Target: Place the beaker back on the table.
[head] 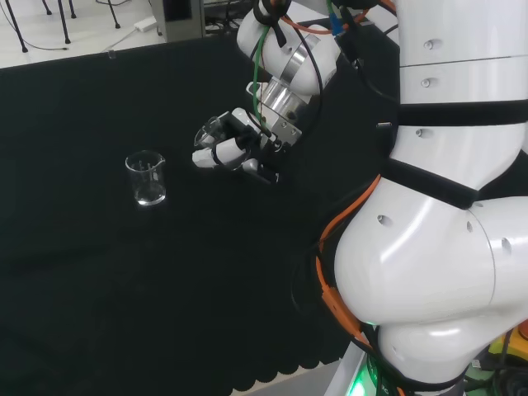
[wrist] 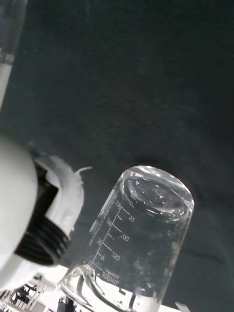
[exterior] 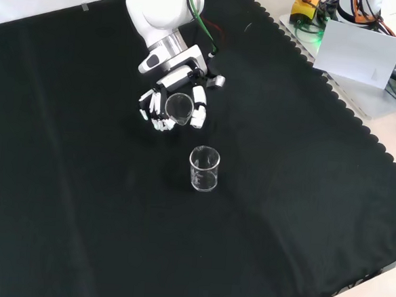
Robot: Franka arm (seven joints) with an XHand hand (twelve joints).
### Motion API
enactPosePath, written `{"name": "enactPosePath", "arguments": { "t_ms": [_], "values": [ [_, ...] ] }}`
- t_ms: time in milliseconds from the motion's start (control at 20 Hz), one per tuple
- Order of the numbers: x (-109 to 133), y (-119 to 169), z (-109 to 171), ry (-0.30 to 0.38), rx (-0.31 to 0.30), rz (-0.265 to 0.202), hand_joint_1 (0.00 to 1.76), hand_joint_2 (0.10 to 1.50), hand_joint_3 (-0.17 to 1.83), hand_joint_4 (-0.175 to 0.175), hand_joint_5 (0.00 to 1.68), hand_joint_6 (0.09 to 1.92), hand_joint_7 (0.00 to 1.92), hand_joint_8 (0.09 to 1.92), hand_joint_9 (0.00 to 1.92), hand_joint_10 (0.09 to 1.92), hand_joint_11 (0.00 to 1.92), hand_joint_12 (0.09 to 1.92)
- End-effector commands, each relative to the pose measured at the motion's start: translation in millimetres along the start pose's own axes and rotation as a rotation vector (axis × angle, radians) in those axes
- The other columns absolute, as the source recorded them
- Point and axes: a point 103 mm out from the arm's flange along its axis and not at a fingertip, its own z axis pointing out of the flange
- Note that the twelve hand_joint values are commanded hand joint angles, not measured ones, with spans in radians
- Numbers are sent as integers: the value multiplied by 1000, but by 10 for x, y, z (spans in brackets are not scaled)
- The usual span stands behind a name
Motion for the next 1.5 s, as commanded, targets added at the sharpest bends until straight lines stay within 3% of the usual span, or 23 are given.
{"name": "enactPosePath", "arguments": {
  "t_ms": [50,650,1050,1500],
  "values": [
    [3,-11,20,12,-7,-7,1087,704,672,175,1134,906,1050,87,683,549,2,1379],
    [8,-4,11,29,-14,13,1090,710,652,175,1139,889,948,87,605,577,0,1274],
    [71,-3,-18,24,-29,4,1133,549,907,174,1224,882,865,87,503,599,0,1233],
    [88,-18,19,3,1,0,1129,541,932,175,1210,917,700,87,341,636,0,1094]
  ]
}}
